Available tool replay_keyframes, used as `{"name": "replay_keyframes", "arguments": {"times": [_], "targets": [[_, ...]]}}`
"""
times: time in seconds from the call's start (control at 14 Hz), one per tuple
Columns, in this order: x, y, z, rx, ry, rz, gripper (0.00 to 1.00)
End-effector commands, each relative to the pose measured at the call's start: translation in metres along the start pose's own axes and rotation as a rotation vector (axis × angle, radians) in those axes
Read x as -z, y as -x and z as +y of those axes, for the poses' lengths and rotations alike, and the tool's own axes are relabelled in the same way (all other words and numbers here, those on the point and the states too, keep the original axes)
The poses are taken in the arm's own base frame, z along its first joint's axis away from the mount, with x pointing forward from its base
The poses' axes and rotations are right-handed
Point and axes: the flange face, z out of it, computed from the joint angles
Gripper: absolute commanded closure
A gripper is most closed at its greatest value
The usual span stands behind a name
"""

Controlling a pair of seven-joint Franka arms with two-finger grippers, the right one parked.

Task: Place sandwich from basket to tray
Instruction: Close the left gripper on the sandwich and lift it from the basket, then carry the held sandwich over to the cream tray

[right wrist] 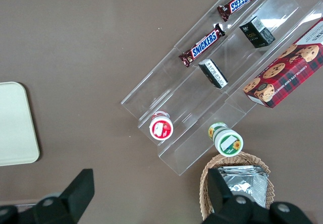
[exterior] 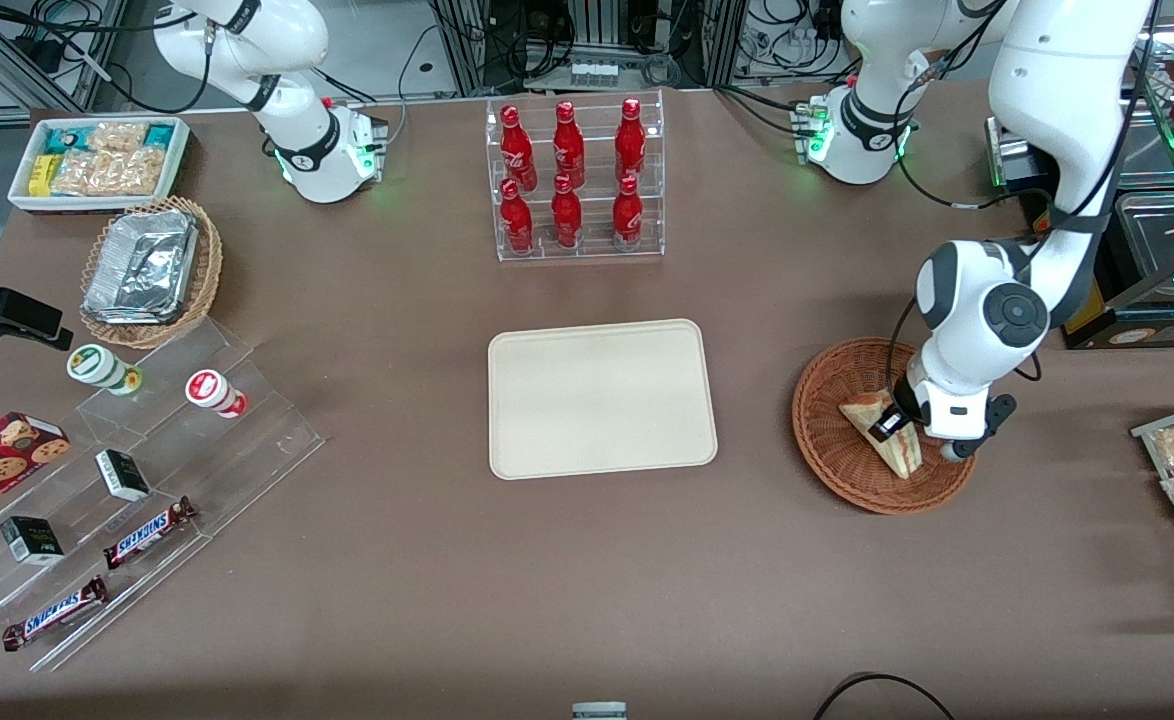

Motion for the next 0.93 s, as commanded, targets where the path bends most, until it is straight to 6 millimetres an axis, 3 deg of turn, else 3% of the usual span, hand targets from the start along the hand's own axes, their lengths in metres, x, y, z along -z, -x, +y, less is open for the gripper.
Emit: {"name": "replay_keyframes", "arguments": {"times": [0.0,0.21,0.43,0.64,0.86], "targets": [[0.079,0.000,0.016,-0.039,-0.045,-0.016,1.00],[0.153,0.010,0.063,-0.105,-0.063,-0.049,1.00],[0.200,0.044,0.117,-0.192,-0.010,-0.044,1.00],[0.200,0.103,0.165,-0.328,-0.010,-0.026,1.00],[0.175,0.168,0.214,-0.431,-0.036,-0.016,1.00]]}}
